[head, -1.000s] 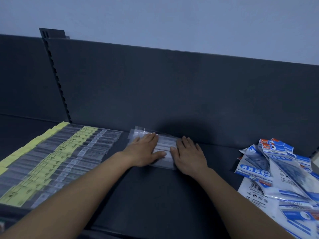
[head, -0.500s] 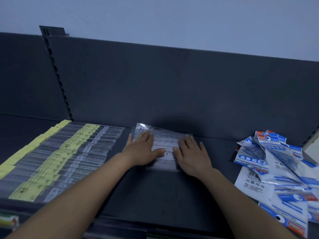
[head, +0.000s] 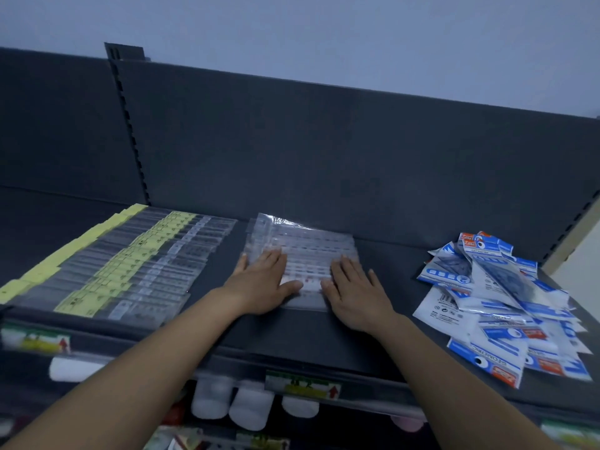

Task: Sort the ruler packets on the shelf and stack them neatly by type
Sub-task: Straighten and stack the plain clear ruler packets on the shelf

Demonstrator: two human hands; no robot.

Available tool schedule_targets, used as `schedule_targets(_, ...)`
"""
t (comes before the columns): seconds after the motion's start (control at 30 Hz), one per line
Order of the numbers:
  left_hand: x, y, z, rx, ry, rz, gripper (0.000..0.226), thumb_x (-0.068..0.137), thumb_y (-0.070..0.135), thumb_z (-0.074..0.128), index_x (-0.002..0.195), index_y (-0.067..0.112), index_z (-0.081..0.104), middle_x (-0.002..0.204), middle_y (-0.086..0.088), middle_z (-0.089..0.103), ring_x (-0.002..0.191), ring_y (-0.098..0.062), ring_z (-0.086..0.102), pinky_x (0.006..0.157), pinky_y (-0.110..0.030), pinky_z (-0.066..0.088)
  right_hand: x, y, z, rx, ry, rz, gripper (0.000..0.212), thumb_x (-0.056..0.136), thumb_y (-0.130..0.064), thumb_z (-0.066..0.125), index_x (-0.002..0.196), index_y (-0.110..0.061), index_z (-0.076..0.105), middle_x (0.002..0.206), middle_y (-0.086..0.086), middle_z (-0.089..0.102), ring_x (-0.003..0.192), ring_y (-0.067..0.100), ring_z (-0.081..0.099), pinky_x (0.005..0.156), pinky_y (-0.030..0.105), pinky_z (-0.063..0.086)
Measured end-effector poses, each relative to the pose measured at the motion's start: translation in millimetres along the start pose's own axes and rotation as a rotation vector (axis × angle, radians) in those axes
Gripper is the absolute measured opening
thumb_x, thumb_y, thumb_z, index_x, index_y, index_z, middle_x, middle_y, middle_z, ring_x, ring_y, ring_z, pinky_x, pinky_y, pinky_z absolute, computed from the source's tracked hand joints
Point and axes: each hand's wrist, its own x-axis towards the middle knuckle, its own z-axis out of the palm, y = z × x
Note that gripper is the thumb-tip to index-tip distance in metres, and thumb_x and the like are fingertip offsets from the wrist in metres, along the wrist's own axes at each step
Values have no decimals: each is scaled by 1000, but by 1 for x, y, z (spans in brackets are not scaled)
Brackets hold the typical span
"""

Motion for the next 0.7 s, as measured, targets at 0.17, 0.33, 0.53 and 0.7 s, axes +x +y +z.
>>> schedule_targets(0.17, -24, 6, 4, 8, -36, -62, 82, 94, 66, 23, 154, 18, -8, 160, 2, -18, 146, -9, -17, 117, -50, -13, -21, 0, 3, 3, -57, -32, 63, 101, -51, 10, 155, -21, -4, 162, 1, -14, 148, 15, -15, 119, 41, -9)
schedule_targets(0.33, -41, 8, 1, 25, -84, -67, 87, 92, 70, 21, 152, 19, -14, 157, 4, -25, 144, -9, -22, 114, -50, -18, -40, -4, 2, 20, -86, -32, 64, 101, -53, 10, 155, -24, -8, 161, 1, -18, 147, 14, -18, 118, 44, -13)
schedule_targets(0.53, -56, 8, 5, 32, -109, -59, 88, 90, 72, 20, 152, 19, -13, 157, 6, -23, 144, -7, -21, 114, -51, -19, -54, -12, 2, -17, -153, -56, 68, 100, -56, 9, 154, -21, -10, 159, 1, -23, 146, 14, -21, 117, 45, -14)
schedule_targets(0.7, -61, 3, -3, 35, -131, -46, 85, 91, 71, 20, 154, 18, -2, 160, 5, -17, 146, -8, -16, 115, -52, -17, -56, -17, -3, -11, -177, -52, 66, 100, -54, 9, 154, -21, -9, 160, 0, -20, 147, 13, -17, 118, 46, -13)
